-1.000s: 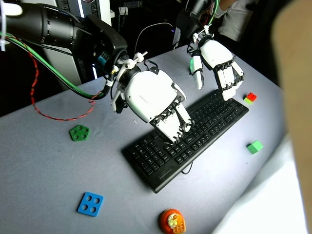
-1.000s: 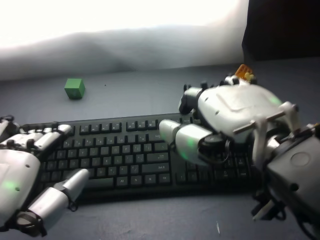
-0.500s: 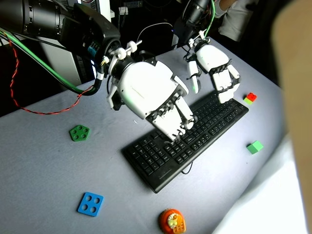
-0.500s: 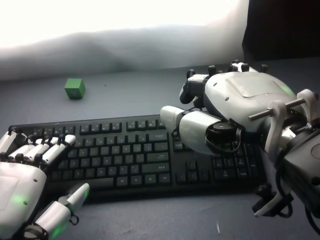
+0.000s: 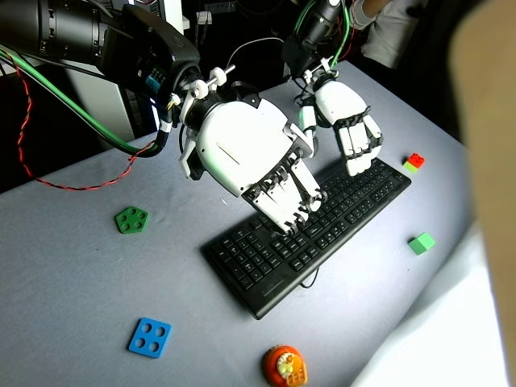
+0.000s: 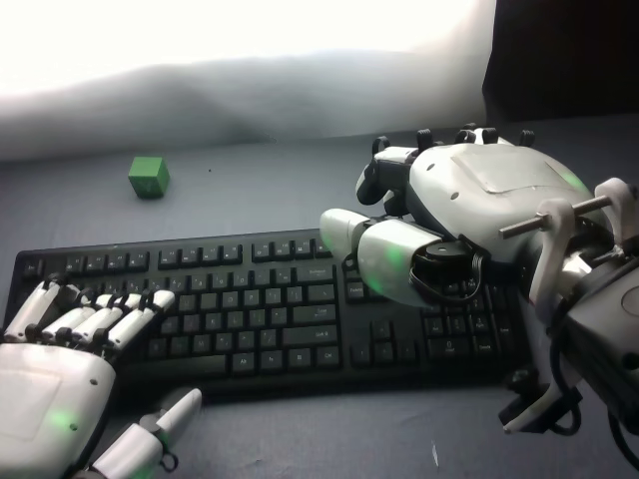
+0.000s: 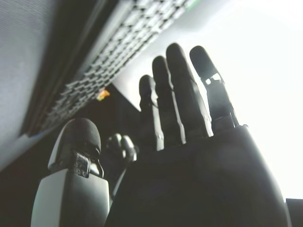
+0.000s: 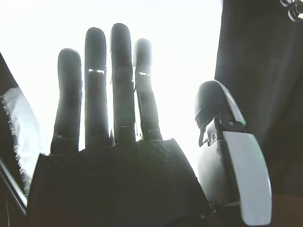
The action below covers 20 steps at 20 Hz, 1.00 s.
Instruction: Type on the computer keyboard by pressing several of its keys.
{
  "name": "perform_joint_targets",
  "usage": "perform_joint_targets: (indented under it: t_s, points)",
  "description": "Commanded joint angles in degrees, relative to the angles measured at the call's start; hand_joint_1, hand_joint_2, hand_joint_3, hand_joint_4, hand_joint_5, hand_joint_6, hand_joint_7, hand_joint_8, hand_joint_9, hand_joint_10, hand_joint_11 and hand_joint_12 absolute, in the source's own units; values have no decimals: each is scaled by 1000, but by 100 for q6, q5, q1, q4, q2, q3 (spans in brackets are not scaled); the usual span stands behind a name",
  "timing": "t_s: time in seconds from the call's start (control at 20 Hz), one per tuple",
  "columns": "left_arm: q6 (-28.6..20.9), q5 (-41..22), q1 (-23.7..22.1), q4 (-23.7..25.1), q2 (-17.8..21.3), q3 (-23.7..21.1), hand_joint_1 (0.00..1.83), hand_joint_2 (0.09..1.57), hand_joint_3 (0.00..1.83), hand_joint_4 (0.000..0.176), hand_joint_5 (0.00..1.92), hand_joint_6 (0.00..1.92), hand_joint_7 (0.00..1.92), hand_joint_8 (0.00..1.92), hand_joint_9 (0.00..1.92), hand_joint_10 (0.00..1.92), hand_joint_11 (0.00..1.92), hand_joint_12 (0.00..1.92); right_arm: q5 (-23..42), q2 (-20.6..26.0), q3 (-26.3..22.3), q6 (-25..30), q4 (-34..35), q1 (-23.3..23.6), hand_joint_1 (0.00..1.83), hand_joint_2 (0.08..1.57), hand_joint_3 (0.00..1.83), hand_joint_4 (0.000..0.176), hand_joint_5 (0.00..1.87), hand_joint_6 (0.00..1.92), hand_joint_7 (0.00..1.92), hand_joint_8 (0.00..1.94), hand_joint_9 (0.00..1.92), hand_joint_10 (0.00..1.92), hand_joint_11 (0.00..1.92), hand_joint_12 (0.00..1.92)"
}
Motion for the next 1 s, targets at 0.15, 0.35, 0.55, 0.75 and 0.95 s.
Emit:
perform_joint_targets:
  t_s: [0.15, 0.35, 0.55, 0.75, 0.95]
  points:
    - [-2, -642, -53, 85, -134, 204, 219, 1308, 0, 40, 417, 11, 495, 5, 499, 9, 0, 1193, 228, 11, -24, 113, -620, 63, 7, 1329, 1, 0, 385, 642, 766, 6, 454, 908, 65, 1704]
    - [-1, -586, -70, 85, -227, 353, 165, 1321, 4, 40, 405, 2, 473, 0, 489, 2, 0, 1170, 231, -6, -24, 180, -705, 39, 9, 1331, 2, 0, 400, 655, 773, 9, 454, 905, 60, 1704]
    - [-17, -529, -160, 84, -295, 444, 178, 1321, 0, 41, 405, 5, 492, 5, 496, 7, 0, 1179, 216, -18, -24, 209, -706, 37, 24, 1330, 1, 0, 407, 669, 773, 8, 449, 915, 60, 1709]
    - [-18, -508, -184, 83, -365, 513, 215, 1313, 0, 43, 418, 8, 499, 3, 502, 9, 0, 1170, 212, -24, -23, 235, -706, 24, 17, 1329, 0, 0, 392, 681, 772, 7, 452, 927, 54, 1725]
    - [-18, -481, -219, 39, -387, 610, 584, 1241, 0, 47, 335, 2, 426, 1, 450, 1, 0, 1124, 210, -31, -21, 246, -706, 25, 9, 1329, 0, 0, 405, 676, 781, 10, 461, 914, 65, 1711]
